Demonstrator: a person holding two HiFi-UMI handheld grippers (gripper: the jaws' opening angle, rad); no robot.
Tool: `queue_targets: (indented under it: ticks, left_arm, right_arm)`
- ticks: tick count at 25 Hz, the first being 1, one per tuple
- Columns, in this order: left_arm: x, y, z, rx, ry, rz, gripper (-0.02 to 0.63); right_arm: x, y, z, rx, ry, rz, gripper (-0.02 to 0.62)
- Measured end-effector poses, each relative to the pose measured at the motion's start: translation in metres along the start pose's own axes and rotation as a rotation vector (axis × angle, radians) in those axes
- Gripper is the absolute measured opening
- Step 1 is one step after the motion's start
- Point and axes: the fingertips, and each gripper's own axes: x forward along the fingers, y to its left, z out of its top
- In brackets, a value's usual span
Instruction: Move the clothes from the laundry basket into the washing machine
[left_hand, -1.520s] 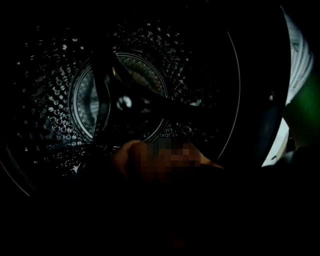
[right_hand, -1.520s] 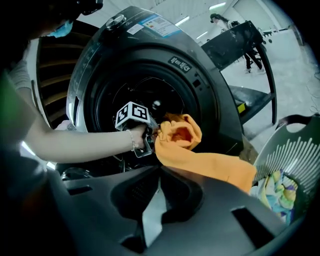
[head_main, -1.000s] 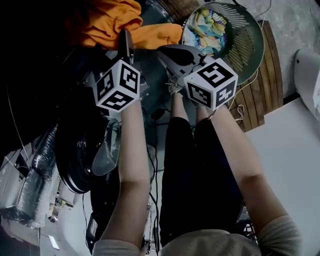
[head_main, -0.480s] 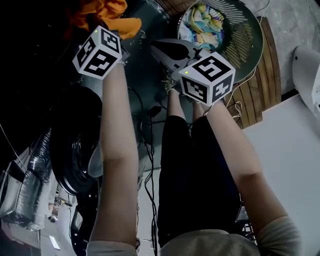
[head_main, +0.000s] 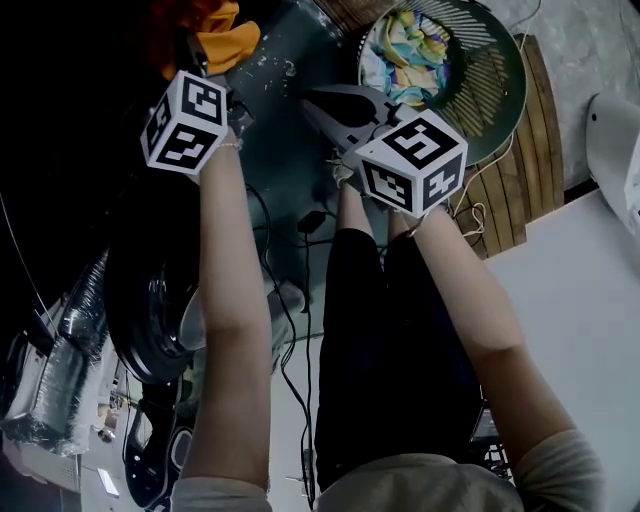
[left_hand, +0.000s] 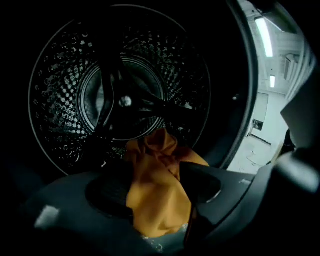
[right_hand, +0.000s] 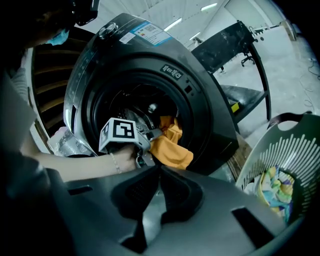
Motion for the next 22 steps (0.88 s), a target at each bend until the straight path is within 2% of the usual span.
queue_targets:
  ticks: [4,7,9,13,14,18,22]
  left_arm:
    - [-0.028,-0.018,-0.032,0.040,0.040,-0.013,0.295]
    - [-0.029,-0.023,-0.057,0.082,0.102,-0.003,0.295]
    - [-0.021,-0.025,-0.073,0.141,0.151,-0.003,0.295]
    - [0.007,-0.026,-0.095,0.310,0.258,0.000,0.295]
    - [0.012,-0.024,-0.094,0.341,0.260,0.013,0.295]
    - [0.017,-0.021,-0.064,0.367,0.174,0.018,0.100]
    - [0.034,-0.005,-0.021,0.375,0.068,0.049,0.072]
  right_arm:
    - [-0.001,-0.005,-0.007,0.016,0.012,-0.014,0.020]
    - [-0.001,-0.008,-0.010,0.021,0.018,-0.014,0.020]
    - [0.000,-0.011,-0.012,0.026,0.014,-0.016,0.020]
    - [0.004,-0.014,-0.010,0.032,0.000,-0.018,0.020]
    - [0.005,-0.014,-0.010,0.027,-0.002,-0.017,0.020]
    - [0.005,-0.016,-0.007,0.020,-0.021,-0.010,0.020]
    - [0.007,-0.017,0.003,-0.005,-0.037,-0.012,0.020]
